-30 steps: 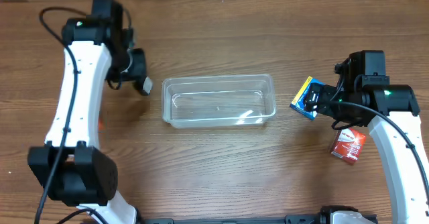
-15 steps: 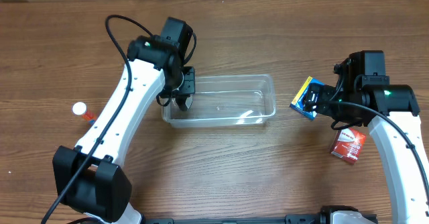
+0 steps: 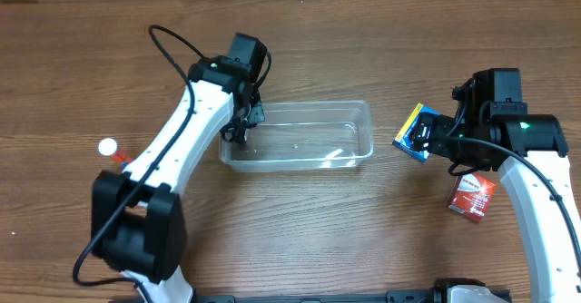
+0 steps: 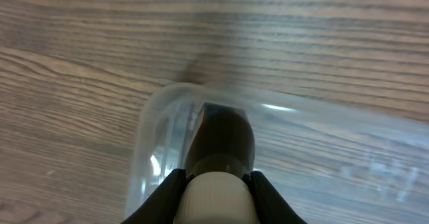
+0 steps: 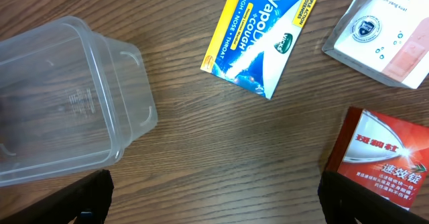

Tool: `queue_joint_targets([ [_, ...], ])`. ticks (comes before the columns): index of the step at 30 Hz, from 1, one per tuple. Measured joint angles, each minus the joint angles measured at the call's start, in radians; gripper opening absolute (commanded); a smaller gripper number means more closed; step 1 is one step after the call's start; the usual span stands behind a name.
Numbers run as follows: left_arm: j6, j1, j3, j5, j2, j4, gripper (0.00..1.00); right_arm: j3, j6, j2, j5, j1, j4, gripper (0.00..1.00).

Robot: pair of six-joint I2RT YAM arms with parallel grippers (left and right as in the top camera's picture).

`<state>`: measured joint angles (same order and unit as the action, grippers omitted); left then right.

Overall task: Pack container
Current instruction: 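Lower the dark bottle into the container's left end and release, then move the left gripper to the orange bottle and grasp it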

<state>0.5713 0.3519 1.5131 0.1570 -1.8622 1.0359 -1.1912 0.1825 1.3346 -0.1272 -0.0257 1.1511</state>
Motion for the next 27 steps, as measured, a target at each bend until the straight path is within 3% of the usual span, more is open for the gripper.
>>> queue_joint_targets([
  [2, 0.000, 0.000, 0.000, -0.001, -0.045, -0.017, 0.04, 0.000, 0.000, 0.000, 0.000, 0.000, 0.000, 1.00],
  [3, 0.000, 0.000, 0.000, -0.001, -0.044, -0.019, 0.13, 0.000, 0.000, 0.000, 0.000, 0.000, 0.000, 1.00],
  [4, 0.000, 0.000, 0.000, -0.001, -0.044, -0.021, 0.41, 0.000, 0.000, 0.000, 0.000, 0.000, 0.000, 1.00],
  [6, 0.005, 0.000, 0.000, -0.001, -0.044, -0.021, 0.57, 0.000, 0.000, 0.000, 0.000, 0.000, 0.000, 1.00],
  [18, -0.027, 0.000, 0.059, -0.053, -0.029, 0.085, 0.57, 0.000, 0.000, 0.000, 0.000, 0.000, 0.001, 1.00],
  [20, -0.036, 0.000, 0.112, -0.055, 0.026, 0.141, 0.68, 0.000, 0.000, 0.000, 0.000, 0.000, 0.001, 1.00],
  [21, -0.046, 0.000, 0.142, -0.052, 0.063, 0.174, 0.97, 0.000, 0.000, 0.000, 0.000, 0.000, 0.001, 1.00],
  [25, -0.058, -0.023, 0.209, 0.028, 0.278, 0.290, 1.00, 0.000, 0.000, 0.000, 0.000, 0.000, 0.000, 1.00],
  [27, -0.058, -0.109, 0.210, 0.053, 0.359, 0.370, 1.00, 0.000, 0.000, 0.000, 0.000, 0.000, 0.000, 1.00],
])
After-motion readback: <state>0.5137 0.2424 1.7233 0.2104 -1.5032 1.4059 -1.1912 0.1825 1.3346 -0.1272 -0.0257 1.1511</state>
